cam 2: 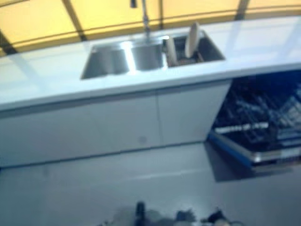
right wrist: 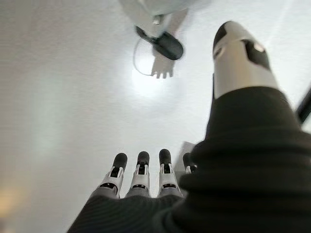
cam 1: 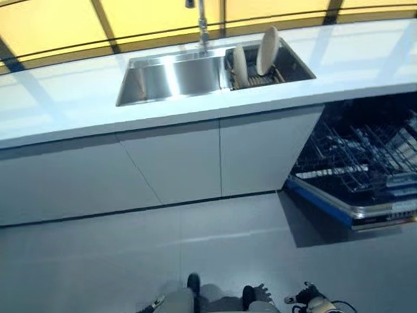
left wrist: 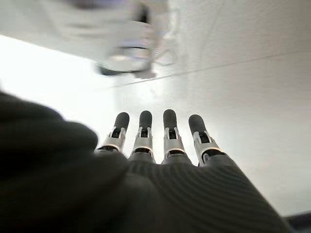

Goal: Take plates into dishwasher

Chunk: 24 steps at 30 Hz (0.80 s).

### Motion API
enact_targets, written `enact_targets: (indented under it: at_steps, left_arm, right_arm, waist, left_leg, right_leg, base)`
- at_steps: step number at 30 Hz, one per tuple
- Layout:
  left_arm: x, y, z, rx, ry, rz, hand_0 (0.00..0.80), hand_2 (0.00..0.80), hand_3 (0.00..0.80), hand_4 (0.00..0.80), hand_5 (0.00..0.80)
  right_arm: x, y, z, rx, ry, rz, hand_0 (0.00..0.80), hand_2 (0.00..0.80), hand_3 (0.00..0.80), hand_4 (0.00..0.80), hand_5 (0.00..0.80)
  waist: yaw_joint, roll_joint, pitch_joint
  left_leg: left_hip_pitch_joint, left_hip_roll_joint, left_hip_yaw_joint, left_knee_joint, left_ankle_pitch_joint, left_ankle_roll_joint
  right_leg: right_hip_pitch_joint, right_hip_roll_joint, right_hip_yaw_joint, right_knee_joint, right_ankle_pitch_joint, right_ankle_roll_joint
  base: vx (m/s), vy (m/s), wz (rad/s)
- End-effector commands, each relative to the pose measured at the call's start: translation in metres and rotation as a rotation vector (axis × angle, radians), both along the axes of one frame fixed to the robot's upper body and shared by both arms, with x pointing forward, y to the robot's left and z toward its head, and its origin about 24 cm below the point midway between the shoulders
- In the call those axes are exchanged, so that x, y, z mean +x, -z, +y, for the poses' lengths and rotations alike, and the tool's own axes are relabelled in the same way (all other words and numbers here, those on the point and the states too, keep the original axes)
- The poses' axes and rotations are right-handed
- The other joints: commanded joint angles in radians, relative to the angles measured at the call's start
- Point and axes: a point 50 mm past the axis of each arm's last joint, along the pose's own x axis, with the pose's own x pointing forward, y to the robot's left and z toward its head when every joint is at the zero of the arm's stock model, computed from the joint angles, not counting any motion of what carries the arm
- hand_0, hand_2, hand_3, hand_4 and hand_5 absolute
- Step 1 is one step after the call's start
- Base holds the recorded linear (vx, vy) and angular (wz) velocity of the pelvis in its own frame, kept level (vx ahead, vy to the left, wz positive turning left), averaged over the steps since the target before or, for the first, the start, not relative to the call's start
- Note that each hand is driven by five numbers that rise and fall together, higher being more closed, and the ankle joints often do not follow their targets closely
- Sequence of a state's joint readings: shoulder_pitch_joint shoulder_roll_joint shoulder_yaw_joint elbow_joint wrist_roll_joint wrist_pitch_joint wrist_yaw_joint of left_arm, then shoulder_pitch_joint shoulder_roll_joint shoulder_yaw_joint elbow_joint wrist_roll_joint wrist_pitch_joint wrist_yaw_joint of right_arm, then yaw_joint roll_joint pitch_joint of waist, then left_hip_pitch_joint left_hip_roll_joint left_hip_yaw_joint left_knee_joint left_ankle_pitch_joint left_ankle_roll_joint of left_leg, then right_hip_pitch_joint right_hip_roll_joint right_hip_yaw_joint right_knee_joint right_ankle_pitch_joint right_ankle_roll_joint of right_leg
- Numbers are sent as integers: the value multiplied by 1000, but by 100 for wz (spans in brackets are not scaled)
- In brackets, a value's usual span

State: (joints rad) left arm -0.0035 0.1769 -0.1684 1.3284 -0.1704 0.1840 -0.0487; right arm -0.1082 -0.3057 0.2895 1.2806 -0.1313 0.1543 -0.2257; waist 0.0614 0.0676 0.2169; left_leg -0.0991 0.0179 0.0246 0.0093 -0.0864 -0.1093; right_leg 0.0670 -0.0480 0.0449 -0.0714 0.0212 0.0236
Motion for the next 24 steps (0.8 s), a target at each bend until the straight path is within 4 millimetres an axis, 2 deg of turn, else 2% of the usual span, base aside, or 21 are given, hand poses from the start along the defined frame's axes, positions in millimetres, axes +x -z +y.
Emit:
enact_targets:
  at_steps: [1, 2, 5, 11, 14, 17, 19, 20, 21, 22, 23, 24]
  left_arm:
    - [-12, -1, 10, 18, -10, 22, 0, 0, 0, 0, 0]
    - [-13, -1, 10, 19, -7, 27, 0, 0, 0, 0, 0]
    - [-8, -2, 15, 49, 51, 13, 0, 0, 0, 0, 0]
    - [13, -7, 28, 88, 74, -34, 0, 0, 0, 0, 0]
    - [16, -8, 29, 87, 66, -27, 0, 0, 0, 0, 0]
    - [17, -8, 29, 77, 53, -17, 0, 0, 0, 0, 0]
    - [18, -9, 30, 82, 85, -14, 0, 0, 0, 0, 0]
    - [18, -9, 31, 84, 104, -12, 0, 0, 0, 0, 0]
    - [17, -9, 33, 91, 130, -6, 0, 0, 0, 0, 0]
    - [17, -9, 33, 97, 144, -2, 0, 0, 0, 0, 0]
    - [17, -9, 33, 102, 148, -2, 0, 0, 0, 0, 0]
    - [18, -9, 33, 106, 147, -10, 0, 0, 0, 0, 0]
  right_arm:
    - [-10, 4, 6, 18, -34, 10, 0, 0, 0, 0, 0]
    - [-12, 5, 8, 21, -33, 13, 0, 0, 0, 0, 0]
    - [-13, 8, 17, 40, 7, 11, 0, 0, 0, 0, 0]
    - [-12, 10, 26, 51, -33, 14, 0, 0, 0, 0, 0]
    - [-7, 9, 28, 52, -37, 1, 0, 0, 0, 0, 0]
    - [-3, 8, 27, 41, -39, -11, 0, 0, 0, 0, 0]
    - [-3, 7, 27, 34, -25, -21, 0, 0, 0, 0, 0]
    - [-4, 7, 26, 30, -19, -27, 0, 0, 0, 0, 0]
    - [-4, 7, 24, 25, -7, -38, 0, 0, 0, 0, 0]
    - [-3, 6, 23, 25, 0, -50, 0, 0, 0, 0, 0]
    - [-1, 5, 21, 26, 4, -59, 0, 0, 0, 0, 0]
    - [3, 3, 19, 23, 8, -77, 0, 0, 0, 0, 0]
  waist:
    - [28, -24, 2]
    - [35, -28, -6]
    - [40, -46, -41]
    - [45, -66, -109]
    - [48, -76, -133]
    - [49, -83, -152]
    - [45, -93, -163]
    - [37, -92, -163]
    - [25, -90, -161]
    - [15, -87, -159]
    - [0, -81, -153]
    - [-26, -62, -140]
  left_leg:
    - [-129, 8, 61, -14, 314, 36]
    - [-121, 4, 58, -27, 303, 38]
    - [-89, 9, 88, -4, 235, 62]
    - [-33, -39, 65, -45, 212, 116]
    - [-34, -64, 56, -50, 206, 133]
    - [-39, -100, 32, -41, 192, 160]
    - [-40, -129, 10, -22, 172, 182]
    - [-33, -134, 0, -17, 163, 189]
    - [-19, -135, -7, -7, 152, 191]
    - [-4, -133, -15, -1, 141, 187]
    - [21, -128, -22, -3, 133, 182]
    - [73, -109, -31, -14, 125, 170]
  right_leg:
    - [212, 75, -28, 161, -212, -10]
    - [227, 64, -28, 160, -217, -1]
    - [252, 7, -72, 179, -220, 34]
    - [247, -52, -123, 194, -129, 79]
    - [226, -73, -127, 206, -82, 97]
    - [202, -71, -98, 254, -46, 101]
    - [161, -69, -67, 357, 27, 102]
    - [127, -53, -52, 417, 49, 103]
    - [85, -39, -44, 461, 71, 102]
    - [43, -43, -47, 461, 87, 98]
    - [-7, -47, -55, 458, 85, 95]
    - [-85, -49, -75, 417, 61, 85]
  base:
    - [427, 159, -101]
    - [434, 175, -61]
    - [359, 150, 1]
    - [294, 153, 8]
    - [181, 128, 3]
    - [217, 152, 1]
    - [226, 103, 18]
    - [278, 91, 26]
    - [295, 67, 35]
    - [302, 39, 51]
    - [340, -7, 50]
    - [297, -28, 48]
